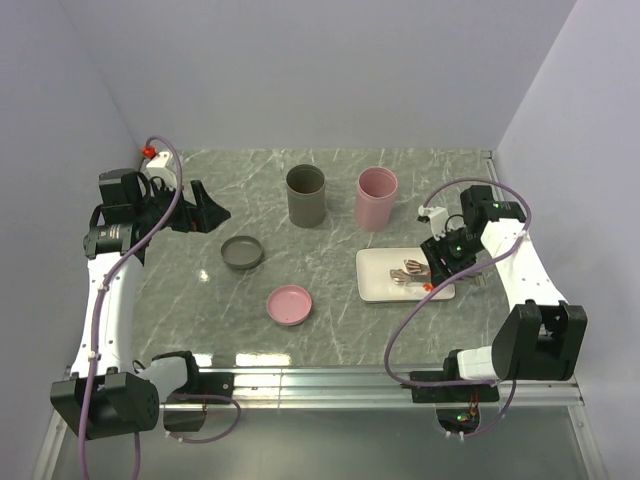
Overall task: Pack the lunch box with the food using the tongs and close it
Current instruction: Pick up the fake food from the plate.
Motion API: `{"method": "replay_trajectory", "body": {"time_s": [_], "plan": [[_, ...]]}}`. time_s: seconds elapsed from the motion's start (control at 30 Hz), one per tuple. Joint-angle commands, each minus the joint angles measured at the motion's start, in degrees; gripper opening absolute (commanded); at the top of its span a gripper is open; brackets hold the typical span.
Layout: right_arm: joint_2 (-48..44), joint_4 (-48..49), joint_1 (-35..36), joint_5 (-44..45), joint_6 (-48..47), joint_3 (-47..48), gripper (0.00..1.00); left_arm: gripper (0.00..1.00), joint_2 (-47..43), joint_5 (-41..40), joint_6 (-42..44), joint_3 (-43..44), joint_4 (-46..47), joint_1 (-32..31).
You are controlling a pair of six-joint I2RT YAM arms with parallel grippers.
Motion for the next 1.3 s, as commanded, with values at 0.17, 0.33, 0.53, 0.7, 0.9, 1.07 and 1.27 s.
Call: {"method": "replay_trajectory", "body": {"time_s": [0.17, 0.33, 0.53, 0.7, 0.9, 1.07, 1.27], "plan": [[-1.03, 3.18, 1.62, 1.11, 1.56, -0.49, 0.57, 0.99, 0.03, 0.29, 1.02, -0.26, 1.76, 0.01], [-1.73, 4.50, 1.98, 2.34, 2.45, -2.25, 0.55, 0.99, -0.23, 0.38, 0.84, -0.78, 2.02, 0.01], [-2.26, 4.94, 3.47, 4.10, 2.45, -3.05, 0.54, 0.99, -0.23, 0.38, 0.84, -0.61, 1.94, 0.01], [-3.40, 4.85, 4.70, 5.06, 2.62, -4.01, 0.53, 0.99, -0.31, 0.47, 0.67, -0.78, 2.11, 0.01], [-4.37, 4.07, 5.32, 5.50, 2.80, -4.19, 0.52, 0.99, -0.58, 0.38, 0.75, -0.61, 1.94, 0.10], [-4.72, 3.89, 5.40, 5.68, 3.06, -4.19, 0.51, 0.99, -0.84, 0.47, 0.58, -0.78, 2.11, 0.10], [-4.28, 3.80, 5.75, 4.28, 3.85, -2.79, 0.43, 0.99, -0.93, 0.47, 0.58, -0.78, 2.02, 0.10]]}}
